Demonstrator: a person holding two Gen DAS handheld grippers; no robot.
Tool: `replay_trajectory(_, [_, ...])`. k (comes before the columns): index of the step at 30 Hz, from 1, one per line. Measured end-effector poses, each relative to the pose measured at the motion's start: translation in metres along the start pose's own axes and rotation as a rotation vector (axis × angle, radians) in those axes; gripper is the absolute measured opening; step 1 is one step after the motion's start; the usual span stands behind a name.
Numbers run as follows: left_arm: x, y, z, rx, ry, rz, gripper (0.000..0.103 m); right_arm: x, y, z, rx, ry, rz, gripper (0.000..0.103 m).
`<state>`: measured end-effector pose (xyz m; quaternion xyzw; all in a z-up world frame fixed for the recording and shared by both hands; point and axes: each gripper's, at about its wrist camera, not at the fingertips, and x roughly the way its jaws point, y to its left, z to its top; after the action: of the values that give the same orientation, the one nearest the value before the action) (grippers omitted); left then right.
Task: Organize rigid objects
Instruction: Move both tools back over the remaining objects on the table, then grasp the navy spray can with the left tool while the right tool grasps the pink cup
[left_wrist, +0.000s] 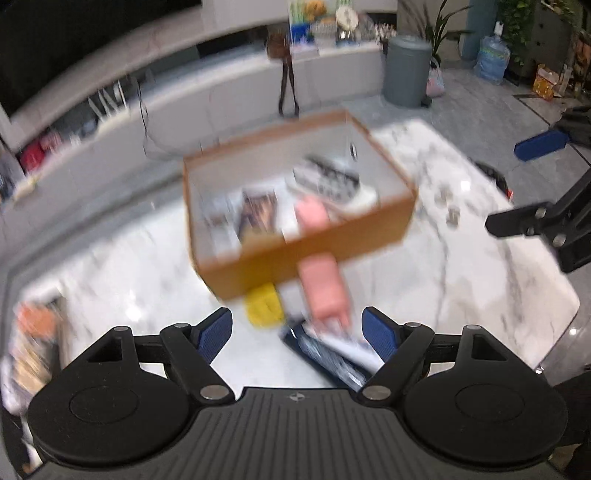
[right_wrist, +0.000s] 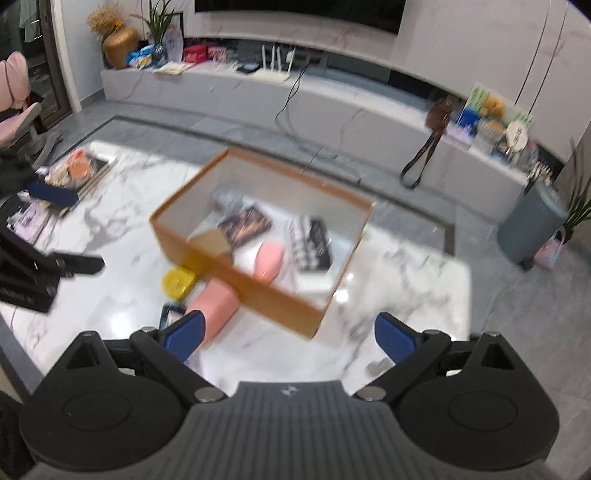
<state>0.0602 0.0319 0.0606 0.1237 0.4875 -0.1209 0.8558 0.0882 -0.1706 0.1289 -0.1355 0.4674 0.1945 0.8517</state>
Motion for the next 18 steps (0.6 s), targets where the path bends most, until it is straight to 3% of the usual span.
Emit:
replay_trajectory(11, [0.085, -0.01, -0.089, -0.208, 0.051, -0.044, 0.094, 0.076, 0.027, -0.077, 0.03, 0.093, 0.042, 0.097])
replay_trajectory(18, [0.1, -0.001, -0.111, -0.39, -0.026, -0.105, 0.094, 0.107, 0.03, -0.108, 0.085, 0.1, 0.088, 0.097])
